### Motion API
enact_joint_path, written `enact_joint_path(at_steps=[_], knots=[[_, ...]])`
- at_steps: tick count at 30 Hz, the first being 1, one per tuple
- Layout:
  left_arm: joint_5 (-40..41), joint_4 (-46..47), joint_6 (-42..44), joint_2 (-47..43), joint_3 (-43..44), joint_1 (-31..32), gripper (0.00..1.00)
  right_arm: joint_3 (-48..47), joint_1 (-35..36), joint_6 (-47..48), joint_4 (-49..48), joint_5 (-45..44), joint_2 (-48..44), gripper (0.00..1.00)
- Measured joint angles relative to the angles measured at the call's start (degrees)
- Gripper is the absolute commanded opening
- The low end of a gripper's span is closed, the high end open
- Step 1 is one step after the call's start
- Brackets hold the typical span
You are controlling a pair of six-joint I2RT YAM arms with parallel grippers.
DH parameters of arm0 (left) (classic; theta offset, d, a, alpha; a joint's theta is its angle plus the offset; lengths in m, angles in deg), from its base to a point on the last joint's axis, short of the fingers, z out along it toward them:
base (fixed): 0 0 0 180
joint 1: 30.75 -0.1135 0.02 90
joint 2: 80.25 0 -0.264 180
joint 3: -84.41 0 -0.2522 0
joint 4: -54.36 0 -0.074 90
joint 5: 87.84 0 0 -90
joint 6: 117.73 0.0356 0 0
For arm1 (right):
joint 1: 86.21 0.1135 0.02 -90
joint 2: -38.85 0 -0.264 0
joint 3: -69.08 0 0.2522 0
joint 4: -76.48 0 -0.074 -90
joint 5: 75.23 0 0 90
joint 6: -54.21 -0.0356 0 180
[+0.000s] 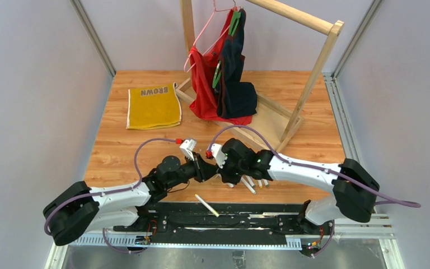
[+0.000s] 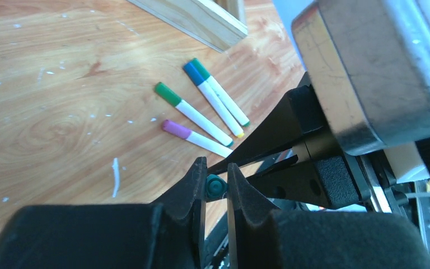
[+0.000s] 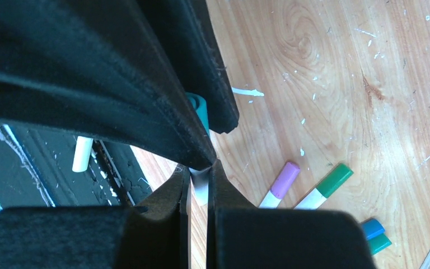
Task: Insert the pens into the pen caps
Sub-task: Press the pen cap onto the pen.
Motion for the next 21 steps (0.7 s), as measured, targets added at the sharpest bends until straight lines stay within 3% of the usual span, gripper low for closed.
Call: enact_joint_path(at_steps=[8, 21], knots=[[-6.0, -1.0, 0.7, 0.1, 2.5, 0.4, 0.0, 5.3, -0.2, 3.2, -1.4, 2.1, -8.0, 0.01], [-4.9, -6.2, 3.0, 5.0, 5.8, 2.6, 0.0, 5.7, 0.5, 3.4, -0.2, -0.3, -4.3, 0.01]])
